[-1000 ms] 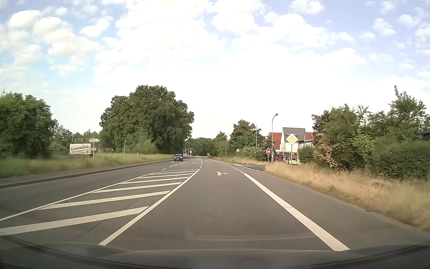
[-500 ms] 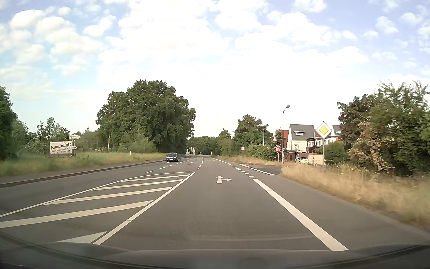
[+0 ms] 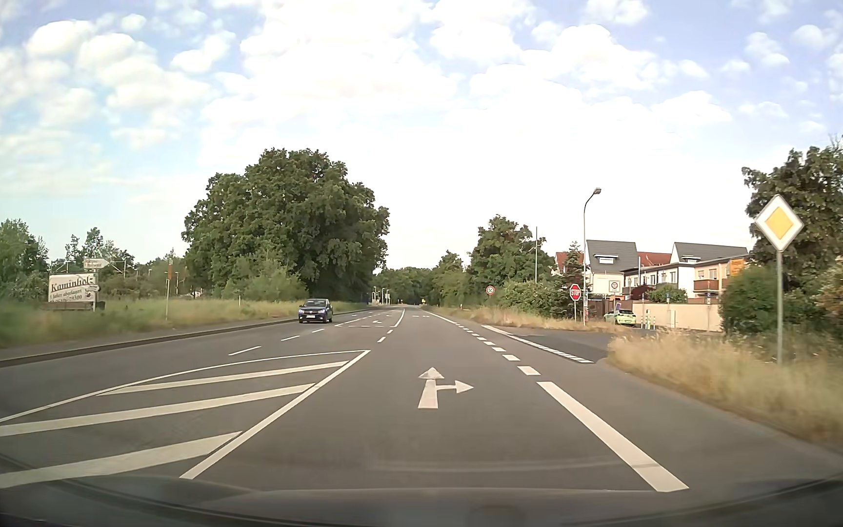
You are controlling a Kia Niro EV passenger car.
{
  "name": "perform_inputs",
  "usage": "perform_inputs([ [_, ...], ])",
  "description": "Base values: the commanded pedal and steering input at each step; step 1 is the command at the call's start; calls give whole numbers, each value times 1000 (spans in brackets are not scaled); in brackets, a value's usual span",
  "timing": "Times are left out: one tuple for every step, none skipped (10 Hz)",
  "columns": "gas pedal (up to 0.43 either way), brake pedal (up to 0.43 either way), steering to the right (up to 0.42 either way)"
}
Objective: Follow the waypoints while adhering to traffic rules and regulations
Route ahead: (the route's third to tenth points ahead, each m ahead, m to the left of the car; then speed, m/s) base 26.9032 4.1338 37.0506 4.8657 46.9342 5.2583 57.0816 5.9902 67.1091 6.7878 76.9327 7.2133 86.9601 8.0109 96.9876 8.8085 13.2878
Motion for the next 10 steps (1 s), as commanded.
perform_inputs([
  [28, 30, -10],
  [28, 30, -9],
  [28, 30, -9],
  [28, 30, -8],
  [28, 30, -8],
  [28, 30, -8],
  [28, 30, -8],
  [28, 30, -8],
  [20, 24, -8],
  [20, 30, -7],
])
